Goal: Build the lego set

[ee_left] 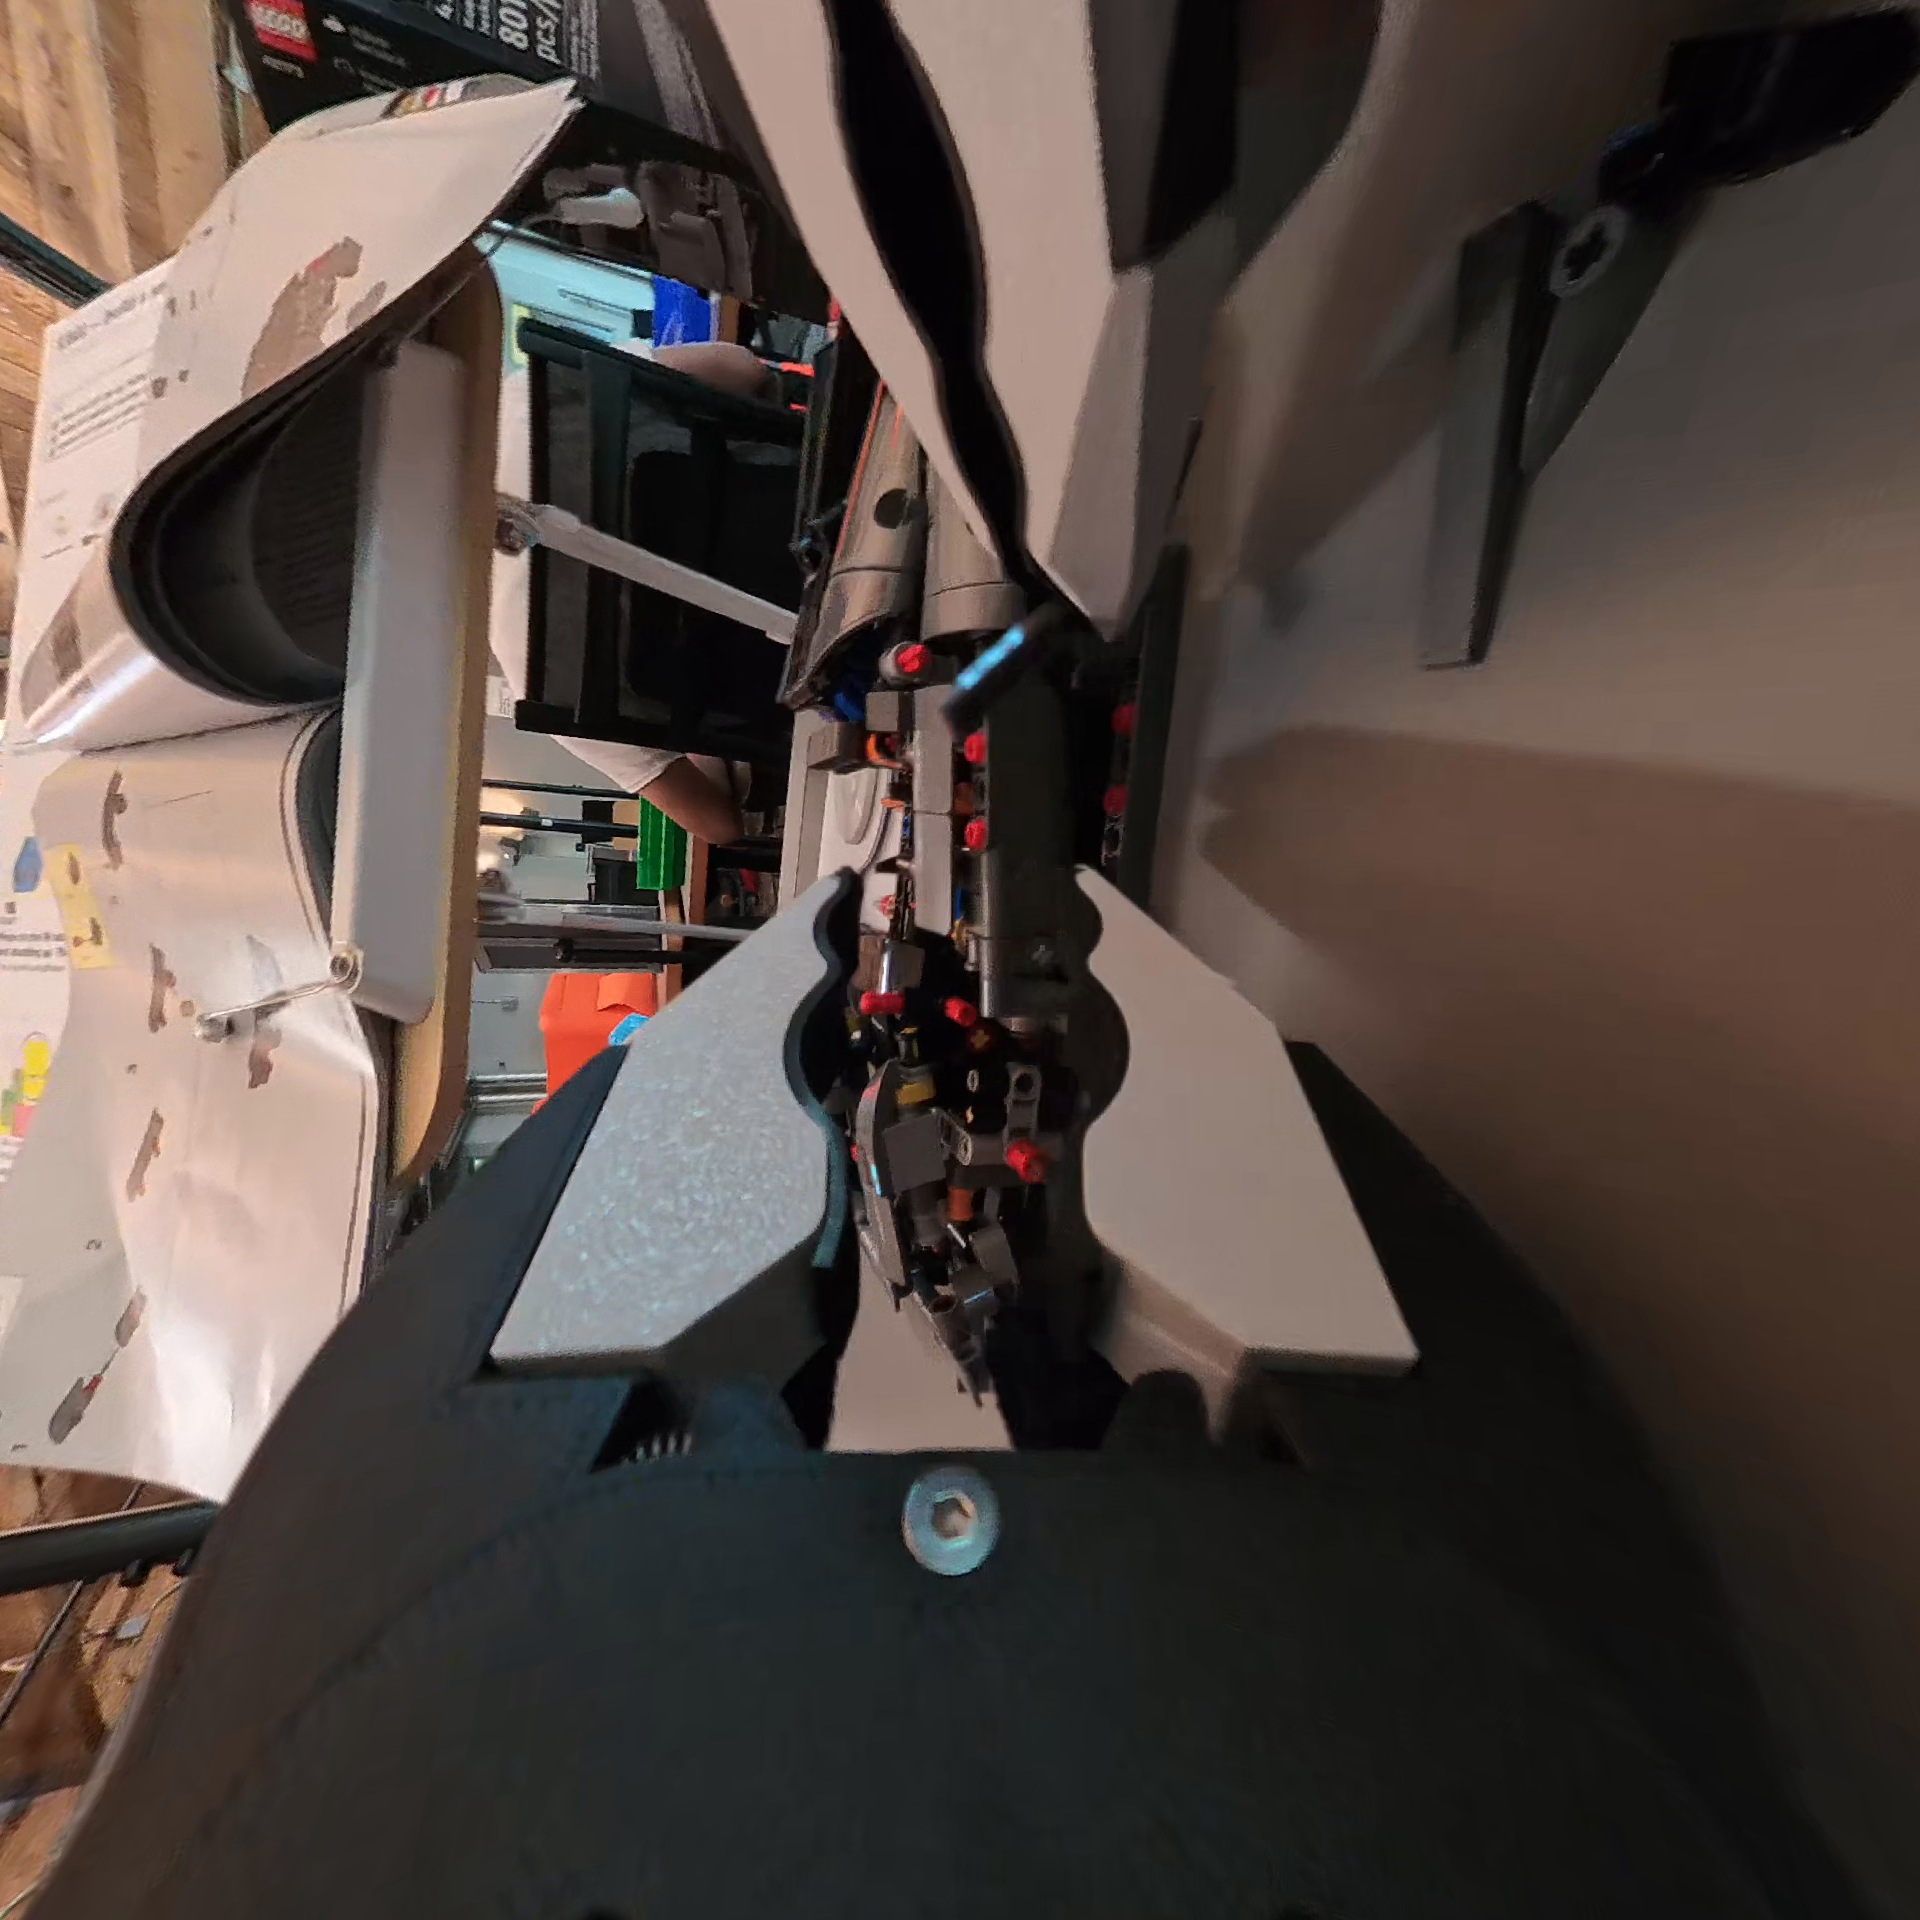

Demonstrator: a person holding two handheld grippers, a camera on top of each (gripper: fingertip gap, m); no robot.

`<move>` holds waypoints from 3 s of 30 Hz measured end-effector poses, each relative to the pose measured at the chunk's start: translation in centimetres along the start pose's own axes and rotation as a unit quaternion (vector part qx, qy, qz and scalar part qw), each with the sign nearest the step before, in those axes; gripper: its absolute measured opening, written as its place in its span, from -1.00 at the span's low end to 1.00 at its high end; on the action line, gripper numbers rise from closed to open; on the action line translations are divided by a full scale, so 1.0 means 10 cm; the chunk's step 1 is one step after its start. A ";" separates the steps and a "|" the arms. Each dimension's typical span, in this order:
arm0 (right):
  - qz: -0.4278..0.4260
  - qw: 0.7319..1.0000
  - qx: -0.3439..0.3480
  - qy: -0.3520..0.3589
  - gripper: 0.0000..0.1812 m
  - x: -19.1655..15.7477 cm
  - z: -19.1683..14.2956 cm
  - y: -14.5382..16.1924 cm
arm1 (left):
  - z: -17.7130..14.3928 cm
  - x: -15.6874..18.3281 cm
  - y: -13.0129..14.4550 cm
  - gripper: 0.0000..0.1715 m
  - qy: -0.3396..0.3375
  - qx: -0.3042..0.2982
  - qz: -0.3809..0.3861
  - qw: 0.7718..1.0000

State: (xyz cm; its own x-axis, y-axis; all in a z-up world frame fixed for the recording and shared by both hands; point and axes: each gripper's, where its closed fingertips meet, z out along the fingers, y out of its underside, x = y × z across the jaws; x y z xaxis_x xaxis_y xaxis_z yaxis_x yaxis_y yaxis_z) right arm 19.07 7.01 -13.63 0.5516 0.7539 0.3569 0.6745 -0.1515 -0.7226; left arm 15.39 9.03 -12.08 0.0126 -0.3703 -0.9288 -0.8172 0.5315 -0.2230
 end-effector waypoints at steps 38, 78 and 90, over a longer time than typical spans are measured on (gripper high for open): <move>0.009 0.999 0.030 0.011 -0.99 0.09 -0.13 0.00 | 0.14 -0.09 0.28 -0.65 0.091 -0.020 -0.305 0.948; 0.083 0.970 0.106 -0.201 -0.78 -0.55 -0.57 -0.84 | -1.00 -0.22 -0.36 -0.99 0.065 0.182 -0.047 0.980; 0.161 0.909 0.171 -0.345 -0.91 -0.73 -0.74 -1.01 | -1.20 -0.31 -0.41 -1.00 0.038 0.219 -0.036 0.974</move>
State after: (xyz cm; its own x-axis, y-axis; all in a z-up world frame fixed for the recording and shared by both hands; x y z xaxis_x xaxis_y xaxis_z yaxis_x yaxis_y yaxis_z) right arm 11.88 -1.70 -4.55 0.1751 0.9452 -0.2756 0.2761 -0.3159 -0.9077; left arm 11.83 -1.15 -4.76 0.0055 -0.4649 -0.8853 -0.4912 0.7699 -0.4073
